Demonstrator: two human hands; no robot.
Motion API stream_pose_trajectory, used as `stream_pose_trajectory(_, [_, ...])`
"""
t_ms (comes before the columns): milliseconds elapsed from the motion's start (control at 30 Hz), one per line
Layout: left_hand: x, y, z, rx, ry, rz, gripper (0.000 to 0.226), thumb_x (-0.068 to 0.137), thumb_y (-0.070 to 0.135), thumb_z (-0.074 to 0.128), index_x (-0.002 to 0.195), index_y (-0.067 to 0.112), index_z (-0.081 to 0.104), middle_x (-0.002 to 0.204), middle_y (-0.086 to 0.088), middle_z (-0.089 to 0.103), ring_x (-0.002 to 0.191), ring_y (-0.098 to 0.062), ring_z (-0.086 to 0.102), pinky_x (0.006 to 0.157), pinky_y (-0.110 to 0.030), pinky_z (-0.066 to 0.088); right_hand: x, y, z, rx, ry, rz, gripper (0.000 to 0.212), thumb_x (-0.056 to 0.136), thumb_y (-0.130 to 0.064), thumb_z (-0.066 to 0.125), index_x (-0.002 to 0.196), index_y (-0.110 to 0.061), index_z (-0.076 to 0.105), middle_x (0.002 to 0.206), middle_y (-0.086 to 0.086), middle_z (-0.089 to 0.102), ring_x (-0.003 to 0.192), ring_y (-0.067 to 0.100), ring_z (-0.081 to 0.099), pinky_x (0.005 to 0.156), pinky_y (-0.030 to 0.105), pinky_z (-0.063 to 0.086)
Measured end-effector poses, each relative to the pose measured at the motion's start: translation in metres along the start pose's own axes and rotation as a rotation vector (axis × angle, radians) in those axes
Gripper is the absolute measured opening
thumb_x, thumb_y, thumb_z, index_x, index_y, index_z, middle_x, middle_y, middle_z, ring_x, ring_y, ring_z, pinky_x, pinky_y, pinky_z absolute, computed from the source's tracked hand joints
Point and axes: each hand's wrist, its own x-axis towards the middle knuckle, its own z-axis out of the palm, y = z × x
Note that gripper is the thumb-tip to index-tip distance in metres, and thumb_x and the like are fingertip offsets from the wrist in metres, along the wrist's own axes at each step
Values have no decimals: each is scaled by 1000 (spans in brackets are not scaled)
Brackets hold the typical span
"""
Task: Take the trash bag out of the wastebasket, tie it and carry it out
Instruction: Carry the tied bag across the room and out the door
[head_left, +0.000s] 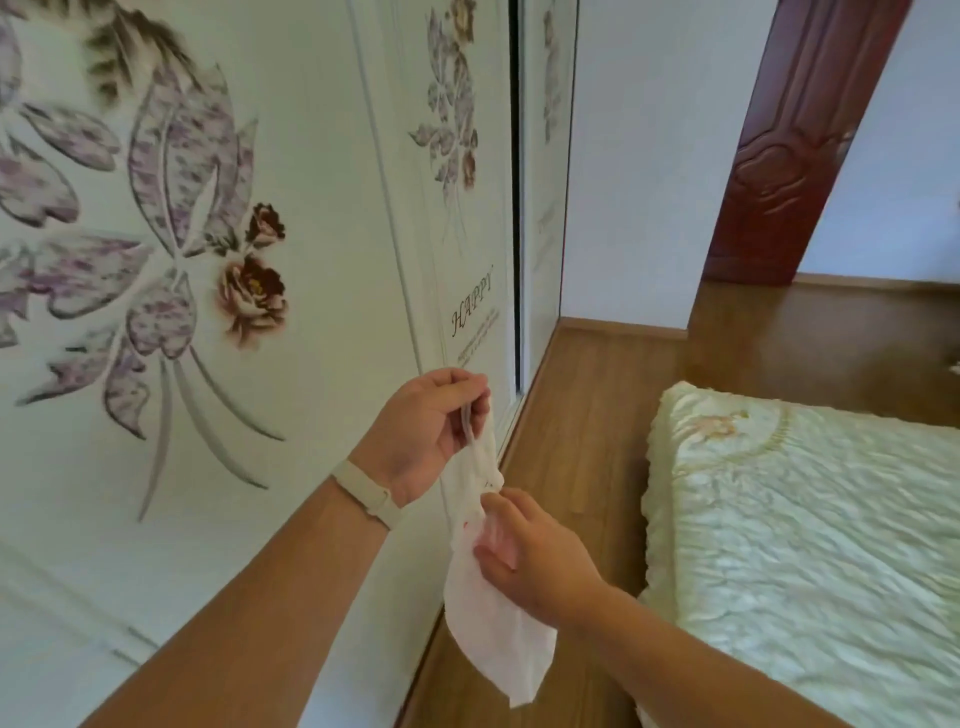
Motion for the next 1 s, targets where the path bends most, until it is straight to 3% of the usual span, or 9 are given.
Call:
stream_pose_trajectory(267, [148,16,-2,118,-342,-25,18,89,9,60,72,10,65,66,-5,60,59,-14,56,61,-25,50,101,64,-19,-85,106,189,56,80,-73,41,130,-57,21,130,-36,34,87,-2,51,62,0,29])
stream_pose_trajectory(467, [240,6,21,311,-510,11,19,87,23,62,73,12,67,65,-7,54,62,-19,51,68,-30,48,154,112,-39,-88,193,273,53,81,-67,45,129,-50,30,132,-28,41,94,2,55,71,7,41])
stream_pose_trajectory(633, [328,-16,48,414,-558,13,22,88,29,59,79,11,69,65,-4,55,65,-19,53,72,-31,48,199,179,-62,-104,200,291,44,83,-64,46,123,-47,38,119,-25,46,86,5,56,72,13,48])
stream_pose_trajectory(767, [398,-37,73,435,-528,5,21,90,27,58,78,13,69,65,-4,56,64,-20,53,72,-32,47,232,248,-81,-132,196,260,42,84,-62,46,122,-43,39,106,-27,38,79,4,52,70,17,51])
stream_pose_trajectory(1000, [523,-56,146,315,-431,-72,22,93,22,55,82,6,66,69,-8,53,64,-22,52,72,-34,49,294,372,-146,-118,193,291,46,86,-62,43,128,-43,38,112,-21,48,81,7,56,70,18,52])
